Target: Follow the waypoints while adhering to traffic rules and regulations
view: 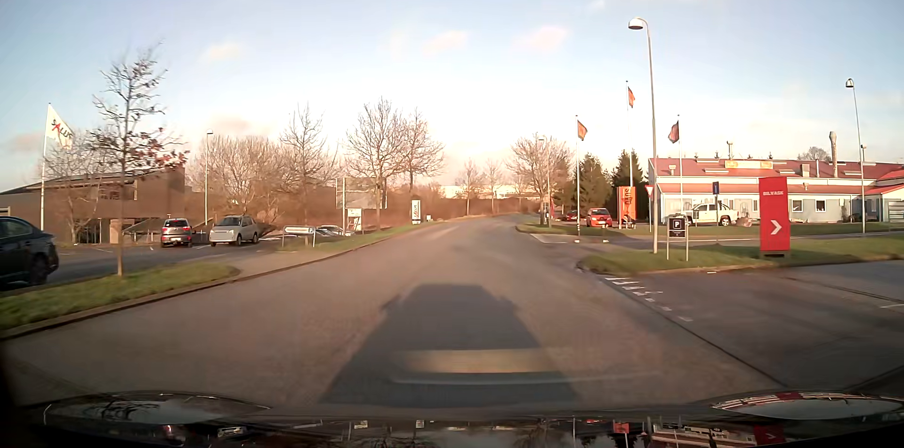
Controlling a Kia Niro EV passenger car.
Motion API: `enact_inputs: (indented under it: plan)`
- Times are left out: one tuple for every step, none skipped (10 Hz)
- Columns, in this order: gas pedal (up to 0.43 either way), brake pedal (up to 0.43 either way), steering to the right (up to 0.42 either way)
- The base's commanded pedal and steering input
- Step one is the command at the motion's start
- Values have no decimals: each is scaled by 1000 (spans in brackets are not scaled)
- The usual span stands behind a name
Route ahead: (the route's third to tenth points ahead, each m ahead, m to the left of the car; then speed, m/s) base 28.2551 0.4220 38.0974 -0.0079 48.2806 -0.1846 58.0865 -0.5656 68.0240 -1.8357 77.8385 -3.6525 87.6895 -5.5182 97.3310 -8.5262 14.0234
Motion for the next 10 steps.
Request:
enact_inputs:
  plan:
    - [150,0,6]
    - [150,0,6]
    - [150,0,6]
    - [150,0,6]
    - [150,0,7]
    - [150,0,7]
    - [150,0,7]
    - [150,0,7]
    - [150,0,7]
    - [150,0,6]
